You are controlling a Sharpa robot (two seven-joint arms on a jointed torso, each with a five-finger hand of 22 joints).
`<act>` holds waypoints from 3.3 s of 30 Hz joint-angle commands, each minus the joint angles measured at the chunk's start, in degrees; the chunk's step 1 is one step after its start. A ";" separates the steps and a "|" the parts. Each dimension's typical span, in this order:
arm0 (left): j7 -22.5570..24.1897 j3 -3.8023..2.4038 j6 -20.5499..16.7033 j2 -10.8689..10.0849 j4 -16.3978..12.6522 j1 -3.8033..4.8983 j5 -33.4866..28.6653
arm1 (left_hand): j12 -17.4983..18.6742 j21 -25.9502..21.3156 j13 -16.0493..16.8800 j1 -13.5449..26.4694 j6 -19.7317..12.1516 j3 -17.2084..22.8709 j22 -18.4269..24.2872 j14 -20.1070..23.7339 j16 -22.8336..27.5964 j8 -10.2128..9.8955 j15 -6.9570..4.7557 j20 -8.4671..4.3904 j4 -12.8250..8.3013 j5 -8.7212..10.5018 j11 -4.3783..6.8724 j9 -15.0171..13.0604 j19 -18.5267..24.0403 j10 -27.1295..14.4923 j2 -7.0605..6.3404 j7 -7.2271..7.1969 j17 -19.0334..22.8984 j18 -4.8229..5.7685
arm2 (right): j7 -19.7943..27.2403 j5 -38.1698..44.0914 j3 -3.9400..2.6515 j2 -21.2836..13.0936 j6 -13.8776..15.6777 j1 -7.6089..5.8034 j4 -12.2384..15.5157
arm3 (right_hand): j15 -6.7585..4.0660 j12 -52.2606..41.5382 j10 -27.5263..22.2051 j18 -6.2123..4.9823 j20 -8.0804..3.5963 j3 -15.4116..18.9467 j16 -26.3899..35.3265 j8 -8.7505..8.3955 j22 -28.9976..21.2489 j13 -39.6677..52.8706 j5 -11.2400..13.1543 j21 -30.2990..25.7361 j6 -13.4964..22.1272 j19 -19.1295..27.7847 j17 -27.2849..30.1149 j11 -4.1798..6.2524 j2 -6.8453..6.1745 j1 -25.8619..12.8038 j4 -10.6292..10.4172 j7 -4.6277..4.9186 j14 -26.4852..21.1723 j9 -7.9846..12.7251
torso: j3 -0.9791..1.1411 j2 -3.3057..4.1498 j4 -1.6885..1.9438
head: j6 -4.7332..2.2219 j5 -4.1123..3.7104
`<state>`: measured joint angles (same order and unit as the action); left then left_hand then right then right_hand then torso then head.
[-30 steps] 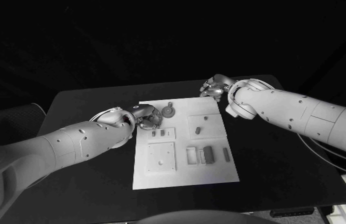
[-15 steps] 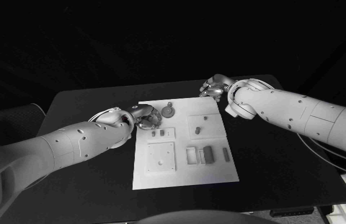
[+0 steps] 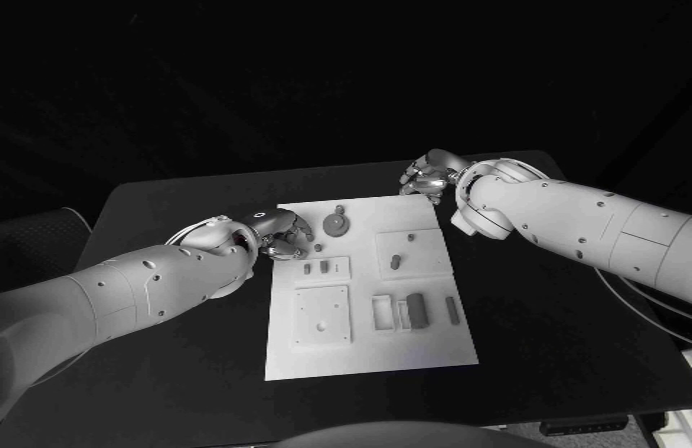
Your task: Assemble the parts on the task board
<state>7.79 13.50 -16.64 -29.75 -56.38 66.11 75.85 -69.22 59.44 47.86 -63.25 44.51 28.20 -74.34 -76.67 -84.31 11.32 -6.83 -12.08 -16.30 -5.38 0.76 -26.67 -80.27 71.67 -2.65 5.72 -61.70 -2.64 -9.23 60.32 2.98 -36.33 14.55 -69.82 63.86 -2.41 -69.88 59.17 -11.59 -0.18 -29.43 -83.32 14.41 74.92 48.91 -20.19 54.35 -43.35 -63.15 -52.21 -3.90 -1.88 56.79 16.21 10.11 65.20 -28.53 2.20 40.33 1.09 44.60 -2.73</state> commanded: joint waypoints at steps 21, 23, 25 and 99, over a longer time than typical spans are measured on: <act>2.69 -3.48 3.75 -7.50 -4.13 3.37 -39.52 | 18.80 -19.75 -9.80 2.75 5.83 2.71 10.56 16.03 22.45 3.33 2.84 3.65 3.05 -0.48 -2.81 -2.43 14.84 -14.16 0.26 2.70 16.28 -4.17 | 7.15 -1.59 0.01 -1.64 1.45 0.02 0.40 | 0.08 -0.45 -0.30 -3.41 -0.61 -0.04 -0.30 0.52 0.85 -0.10 1.14 -0.24 -0.44 0.09 0.09 0.08 -0.87 0.64 0.44 0.25 -0.08 0.00 | 0.09 -0.04 0.02 | -2.13 0.57; 3.06 -3.58 3.91 -8.38 -4.86 3.51 -39.94 | 22.62 -23.21 -12.59 2.88 5.64 2.75 13.26 16.22 26.22 3.37 3.50 4.16 2.76 -0.46 -3.27 -2.75 15.32 -13.98 0.35 3.12 18.00 -3.47 | 8.24 -0.87 0.01 -1.80 1.88 0.03 0.38 | 0.06 -0.49 -0.27 -3.41 -0.65 0.07 -0.32 0.57 0.86 -0.10 1.67 -0.21 -0.49 0.10 0.09 0.10 -1.02 1.04 0.46 0.23 -0.07 -0.02 | 0.09 -0.13 0.10 | -2.37 0.63; 3.19 -3.75 4.42 -9.16 -5.64 3.61 -41.03 | 25.76 -25.98 -14.64 3.59 5.46 2.54 15.11 17.63 29.20 3.37 4.36 4.78 2.69 -0.44 -3.87 -2.94 16.91 -15.21 0.27 3.63 19.12 -2.72 | 10.15 -0.43 0.02 -2.11 2.69 0.14 0.62 | 0.04 -0.53 -0.21 -3.41 -0.69 0.14 -0.35 0.62 0.87 -0.11 2.08 -0.19 -0.55 0.09 0.08 0.13 -1.11 1.56 0.48 0.20 -0.03 -0.04 | 0.02 -0.14 0.06 | -2.78 0.69; 8.71 -3.69 0.18 -15.92 -16.80 3.28 -52.18 | 49.49 -42.77 -31.55 2.64 4.33 -7.19 26.43 26.73 51.85 3.35 13.26 12.82 -0.18 0.31 -8.19 -3.97 26.49 -14.20 -1.17 4.62 27.32 -2.82 | 16.07 17.00 3.63 -5.84 6.50 8.88 2.28 | -1.49 0.09 2.01 -3.41 -1.14 1.03 -0.09 2.61 0.67 -0.88 4.41 -0.05 -5.66 -1.22 0.50 1.79 0.78 1.92 0.05 -1.51 1.80 -0.27 | 0.18 -0.94 -0.08 | -3.03 -0.11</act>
<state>15.78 9.85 -16.22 -45.74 -73.13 69.36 24.21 -19.91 16.90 16.37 -60.70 49.14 21.32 -47.94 -49.75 -32.62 14.82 6.34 0.52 -16.53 -4.83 -7.16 -30.69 -53.57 57.43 -4.44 10.13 -34.32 -4.88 6.95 76.61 6.61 -42.27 21.70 -61.00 66.22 -3.49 -70.11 60.84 -11.52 -0.91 -28.00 -83.54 16.86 74.92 48.11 -15.53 54.35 -47.53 -64.32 -51.75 -2.23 -1.40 58.88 16.19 7.40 66.87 -28.88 2.38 39.41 1.03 41.52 -2.81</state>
